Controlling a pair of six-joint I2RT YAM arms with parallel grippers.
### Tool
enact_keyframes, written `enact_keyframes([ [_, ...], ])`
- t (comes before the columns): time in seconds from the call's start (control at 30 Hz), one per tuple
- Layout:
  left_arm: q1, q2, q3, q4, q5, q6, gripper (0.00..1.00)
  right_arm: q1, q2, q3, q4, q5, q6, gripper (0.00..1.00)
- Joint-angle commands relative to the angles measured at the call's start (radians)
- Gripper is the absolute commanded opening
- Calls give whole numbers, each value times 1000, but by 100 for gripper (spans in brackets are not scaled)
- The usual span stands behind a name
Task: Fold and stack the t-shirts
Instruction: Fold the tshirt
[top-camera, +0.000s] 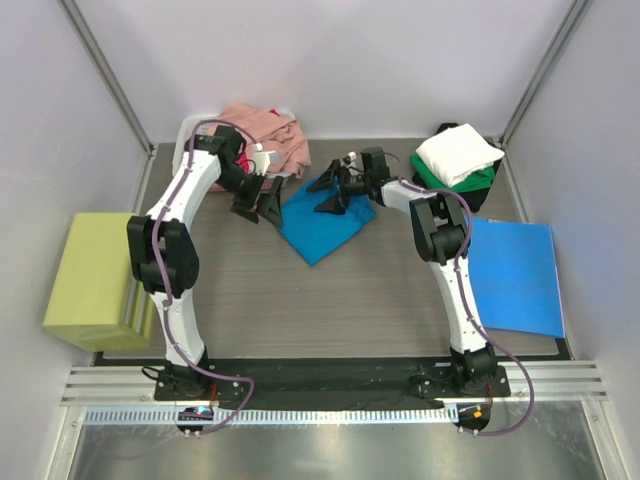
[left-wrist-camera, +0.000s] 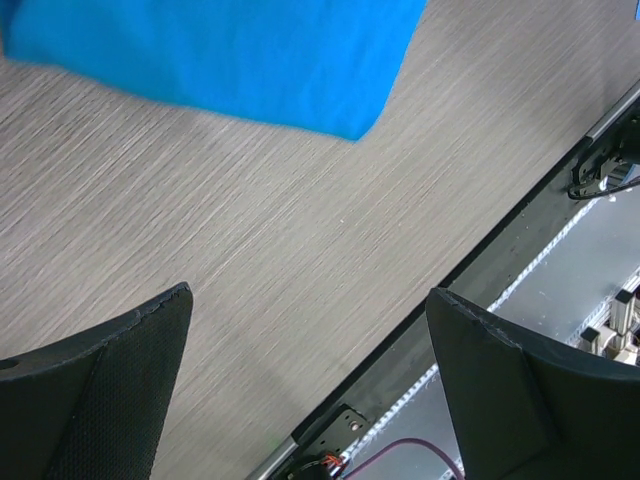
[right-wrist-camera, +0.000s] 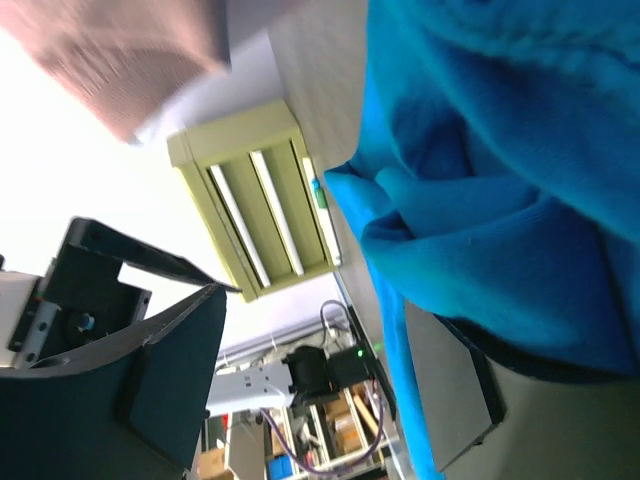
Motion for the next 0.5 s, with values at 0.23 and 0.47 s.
enact_keyframes([
  [0.23, 8, -68, -16, -39, 60, 45, 100, -56, -35, 93, 23, -29, -1, 79],
  [0.47, 8, -71, -20, -52, 76, 55, 100, -100, -198, -77, 8, 21, -109, 92],
])
